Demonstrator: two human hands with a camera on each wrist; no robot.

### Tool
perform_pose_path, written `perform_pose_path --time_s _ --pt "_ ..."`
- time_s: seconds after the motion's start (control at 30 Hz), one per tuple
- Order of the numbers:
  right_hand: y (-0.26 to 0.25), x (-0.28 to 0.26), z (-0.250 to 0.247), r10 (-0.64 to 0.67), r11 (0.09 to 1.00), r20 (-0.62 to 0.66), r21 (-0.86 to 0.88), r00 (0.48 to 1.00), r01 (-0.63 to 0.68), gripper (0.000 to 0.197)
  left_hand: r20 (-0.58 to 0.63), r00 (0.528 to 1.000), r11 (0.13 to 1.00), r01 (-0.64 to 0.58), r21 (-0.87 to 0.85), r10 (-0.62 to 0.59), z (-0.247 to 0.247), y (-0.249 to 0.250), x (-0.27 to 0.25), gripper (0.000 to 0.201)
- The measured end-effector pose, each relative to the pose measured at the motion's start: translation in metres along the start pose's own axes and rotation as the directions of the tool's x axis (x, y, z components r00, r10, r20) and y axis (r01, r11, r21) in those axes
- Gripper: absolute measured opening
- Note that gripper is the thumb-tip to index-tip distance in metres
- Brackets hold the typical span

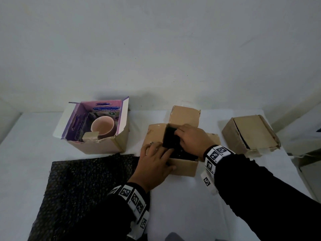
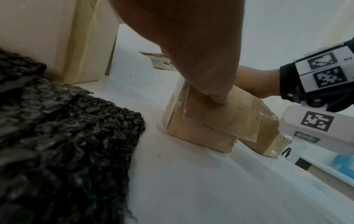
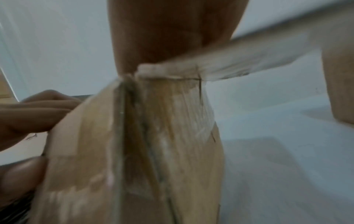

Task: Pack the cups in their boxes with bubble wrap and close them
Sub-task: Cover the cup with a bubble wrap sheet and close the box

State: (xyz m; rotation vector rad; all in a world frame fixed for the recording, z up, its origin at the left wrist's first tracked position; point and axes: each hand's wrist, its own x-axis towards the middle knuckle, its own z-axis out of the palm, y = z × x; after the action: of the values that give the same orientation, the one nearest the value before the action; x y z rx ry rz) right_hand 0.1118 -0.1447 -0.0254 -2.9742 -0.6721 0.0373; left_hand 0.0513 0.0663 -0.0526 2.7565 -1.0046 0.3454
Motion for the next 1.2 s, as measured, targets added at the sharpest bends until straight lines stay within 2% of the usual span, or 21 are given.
perform_pose_path --time_s 0.07,0.2,0.3,0.43,0.5,0.57,0.63,0.7,0.8,0.9,0.97,1.07,1.13,1.2 --pt "-0.002 -0.004 0.002 0.033 0.999 0.032 -0.019 0.999 -0.032 0.032 0.019 1.0 1.0 0.005 0.023 -0.005 0.001 0.0 0.004 0.052" --pt "-0.009 -0.003 0.003 0.078 0.997 0.077 -0.03 0.994 -0.076 0.032 0.074 0.995 0.994 0.061 0.088 -0.067 -0.002 0.004 0.019 0.061" --pt "-0.016 -0.003 0.008 0.134 0.989 0.113 -0.083 0.985 -0.125 0.031 0.111 0.992 0.993 0.04 0.111 -0.052 -0.005 0.006 0.028 0.067" --pt "-0.017 0.006 -0.002 0.162 0.987 0.199 -0.024 0.966 -0.161 0.023 0.072 0.997 0.997 0.014 0.074 -0.019 -0.003 0.004 0.022 0.06" --pt "-0.015 0.004 -0.01 0.154 0.988 0.134 0.0 0.979 -0.155 0.02 0.042 0.999 0.999 -0.013 0.053 0.011 -0.001 0.003 0.018 0.057" --pt "-0.011 -0.003 -0.011 0.108 0.984 0.015 -0.143 0.994 -0.105 0.02 0.033 0.999 0.997 -0.039 0.066 0.037 0.0 0.003 0.017 0.05" --pt "-0.008 -0.014 -0.008 0.102 0.956 -0.037 -0.273 0.994 -0.108 0.016 0.049 0.998 0.995 -0.042 0.096 0.037 0.0 0.005 0.017 0.048" --pt "-0.005 -0.022 -0.004 0.121 0.941 -0.035 -0.313 0.992 -0.126 0.018 0.088 0.996 0.992 -0.033 0.126 0.022 0.0 0.007 0.019 0.051" --pt "-0.008 -0.018 -0.009 0.134 0.93 0.075 -0.355 0.988 -0.099 0.022 0.134 0.991 0.99 -0.018 0.138 0.0 0.0 0.01 0.023 0.058" --pt "-0.009 -0.016 -0.018 0.111 0.956 0.119 -0.283 0.987 -0.073 0.021 0.143 0.989 0.989 -0.047 0.141 0.027 0.0 0.013 0.022 0.057" --pt "-0.005 -0.021 -0.019 0.091 0.974 0.05 -0.211 0.995 -0.078 0.015 0.105 0.992 0.992 -0.084 0.098 0.074 0.0 0.011 0.017 0.052" --pt "-0.009 -0.04 -0.017 0.045 0.985 -0.15 -0.161 0.988 -0.069 0.009 0.059 0.983 0.983 -0.177 0.05 0.174 0.001 0.003 0.014 0.041" --pt "-0.012 -0.057 -0.011 0.026 0.993 -0.231 -0.102 0.973 -0.051 0.023 0.036 0.978 0.977 -0.205 0.057 0.204 0.003 -0.001 0.017 0.032" --pt "-0.014 -0.072 -0.003 0.04 0.997 -0.221 -0.06 0.974 -0.054 0.036 0.022 0.978 0.975 -0.209 0.067 0.208 0.005 0.0 0.021 0.029"
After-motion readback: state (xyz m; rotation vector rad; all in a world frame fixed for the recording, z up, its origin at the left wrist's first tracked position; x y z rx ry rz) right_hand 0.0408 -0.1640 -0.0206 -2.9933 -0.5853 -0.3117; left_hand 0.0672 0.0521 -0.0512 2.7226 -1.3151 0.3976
